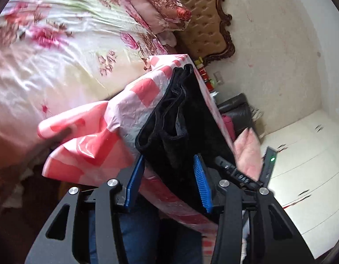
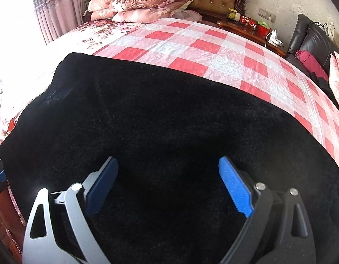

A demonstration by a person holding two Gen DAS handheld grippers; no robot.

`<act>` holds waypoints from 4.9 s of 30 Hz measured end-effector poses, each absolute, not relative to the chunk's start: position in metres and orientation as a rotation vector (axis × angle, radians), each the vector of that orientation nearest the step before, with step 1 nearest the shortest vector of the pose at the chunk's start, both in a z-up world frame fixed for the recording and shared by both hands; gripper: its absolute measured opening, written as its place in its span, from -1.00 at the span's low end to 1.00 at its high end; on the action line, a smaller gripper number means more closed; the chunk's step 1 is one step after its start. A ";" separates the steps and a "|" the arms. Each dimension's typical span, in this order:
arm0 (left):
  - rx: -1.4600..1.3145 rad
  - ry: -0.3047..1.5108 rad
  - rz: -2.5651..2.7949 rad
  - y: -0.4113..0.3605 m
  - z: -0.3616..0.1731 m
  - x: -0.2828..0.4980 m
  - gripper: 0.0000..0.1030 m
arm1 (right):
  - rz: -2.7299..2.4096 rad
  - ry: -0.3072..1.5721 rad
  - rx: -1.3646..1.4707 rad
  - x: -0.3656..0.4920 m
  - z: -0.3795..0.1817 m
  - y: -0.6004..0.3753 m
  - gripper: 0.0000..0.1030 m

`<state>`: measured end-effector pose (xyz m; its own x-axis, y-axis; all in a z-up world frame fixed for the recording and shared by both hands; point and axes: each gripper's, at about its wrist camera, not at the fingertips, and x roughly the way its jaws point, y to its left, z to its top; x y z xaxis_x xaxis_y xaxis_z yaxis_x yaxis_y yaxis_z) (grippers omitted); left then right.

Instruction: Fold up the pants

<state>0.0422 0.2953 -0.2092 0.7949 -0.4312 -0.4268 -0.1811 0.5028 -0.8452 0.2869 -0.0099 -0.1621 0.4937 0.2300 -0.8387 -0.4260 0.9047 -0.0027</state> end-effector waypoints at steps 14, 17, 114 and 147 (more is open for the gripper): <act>-1.232 0.621 -0.183 0.304 -0.217 0.051 -0.22 | 0.407 0.975 -0.223 0.285 -0.162 -0.010 0.84; -1.286 0.600 -0.194 0.307 -0.222 0.048 -0.22 | 0.407 0.975 -0.223 0.285 -0.161 -0.009 0.84; 0.662 0.515 -0.365 -0.098 -0.169 0.055 -0.85 | 0.637 1.144 0.514 0.368 -0.161 -0.167 -0.77; 0.149 0.517 -0.672 -0.030 -0.121 0.055 0.48 | 0.374 0.955 0.394 0.325 -0.129 -0.210 0.42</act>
<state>0.0548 -0.0297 -0.1206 0.6621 -0.5558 -0.5027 0.6281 0.7774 -0.0322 0.3250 -0.2095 -0.1292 0.5249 0.4735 -0.7073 -0.1336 0.8665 0.4809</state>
